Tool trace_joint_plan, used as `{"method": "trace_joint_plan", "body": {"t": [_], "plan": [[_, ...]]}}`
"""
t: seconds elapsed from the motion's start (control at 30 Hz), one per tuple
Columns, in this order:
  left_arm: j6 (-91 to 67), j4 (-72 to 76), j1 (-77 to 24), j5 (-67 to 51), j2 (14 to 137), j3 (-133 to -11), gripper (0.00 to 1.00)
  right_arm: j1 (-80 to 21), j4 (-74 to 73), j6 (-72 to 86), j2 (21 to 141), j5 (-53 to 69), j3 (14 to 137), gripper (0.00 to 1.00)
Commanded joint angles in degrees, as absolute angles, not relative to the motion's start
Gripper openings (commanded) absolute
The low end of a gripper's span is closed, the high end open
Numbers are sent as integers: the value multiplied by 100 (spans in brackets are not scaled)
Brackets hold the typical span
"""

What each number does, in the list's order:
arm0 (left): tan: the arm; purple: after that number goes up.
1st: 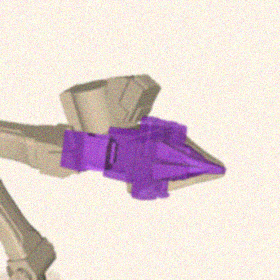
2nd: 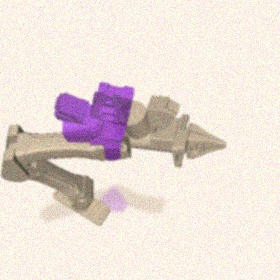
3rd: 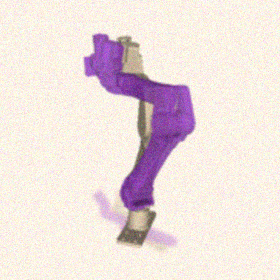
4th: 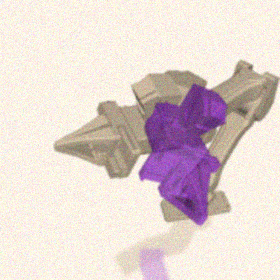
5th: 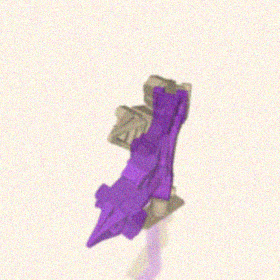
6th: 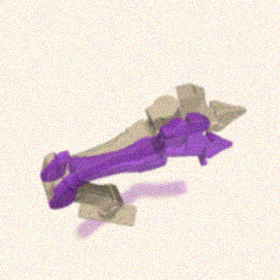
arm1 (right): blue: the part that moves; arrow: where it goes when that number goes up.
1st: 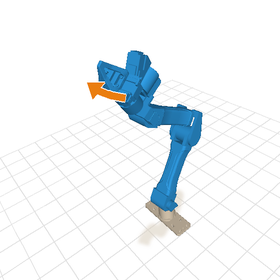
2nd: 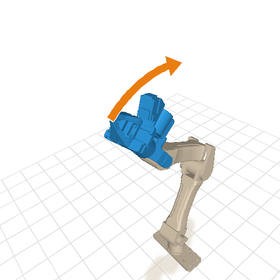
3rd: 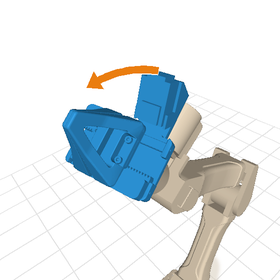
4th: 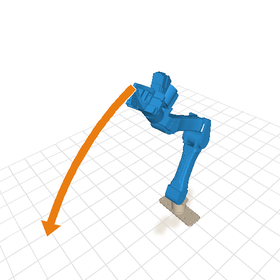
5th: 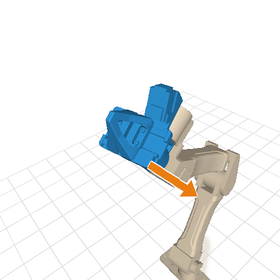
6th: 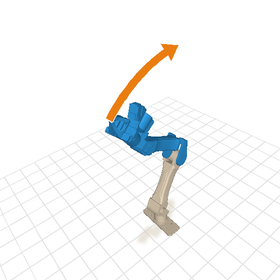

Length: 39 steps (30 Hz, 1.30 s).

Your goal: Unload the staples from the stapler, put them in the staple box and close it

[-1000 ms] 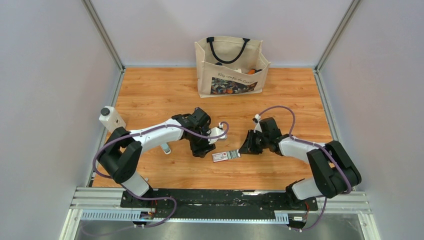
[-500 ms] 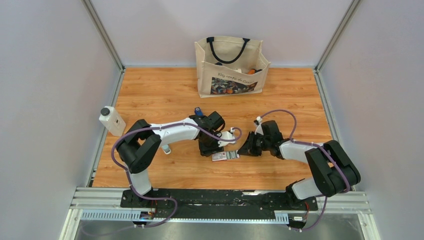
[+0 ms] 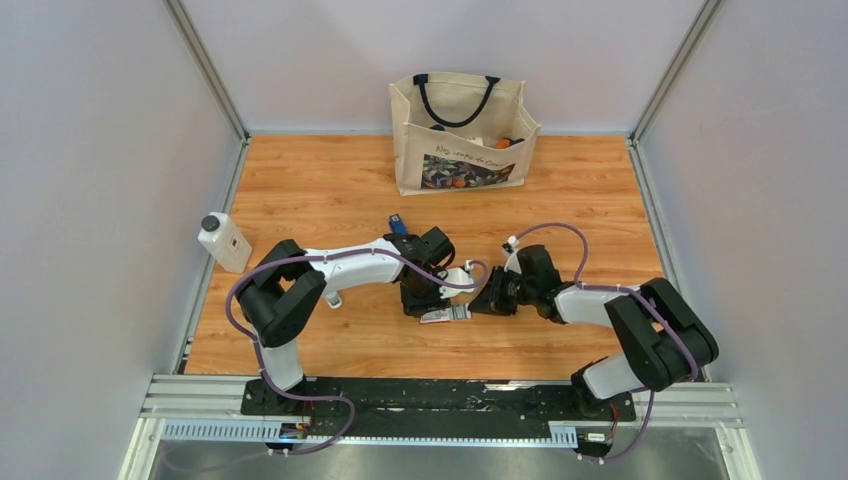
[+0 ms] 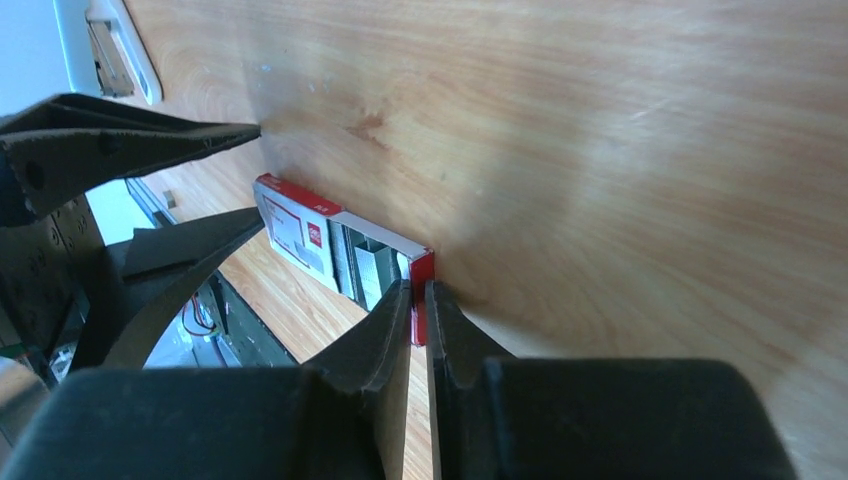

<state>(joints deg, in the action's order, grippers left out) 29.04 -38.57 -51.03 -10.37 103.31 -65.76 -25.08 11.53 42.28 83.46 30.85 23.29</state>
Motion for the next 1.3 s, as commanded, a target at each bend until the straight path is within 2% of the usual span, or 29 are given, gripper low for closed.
{"method": "trace_joint_plan", "body": {"t": [0.0, 0.33, 0.83, 1.0, 1.17, 1.23, 1.27], "plan": [[2821, -3841, -5142, -1151, 10441, -6741, 55, -2882, 1459, 4386, 8490, 2962, 2469, 14], [2839, -3832, -5133, -1134, 10406, -6697, 55, -3199, 2231, 4834, 8789, 2988, 2461, 15], [2848, -3867, -5142, -1099, 10380, -6750, 55, -3454, 3208, 5388, 9308, 3164, 2364, 22], [2830, -3902, -5142, -1169, 10371, -6776, 55, -3454, 2779, 5195, 9141, 3085, 2408, 31], [2804, -4235, -4984, -1327, 10187, -6934, 55, -3279, 1506, 4695, 8667, 2770, 2522, 46], [2769, -4498, -4826, -1450, 10029, -7092, 55, -3156, 803, 4361, 8316, 2541, 2610, 67], [2751, -4674, -4729, -1520, 9915, -7180, 56, -3086, 408, 4229, 8167, 2462, 2645, 91]]}}
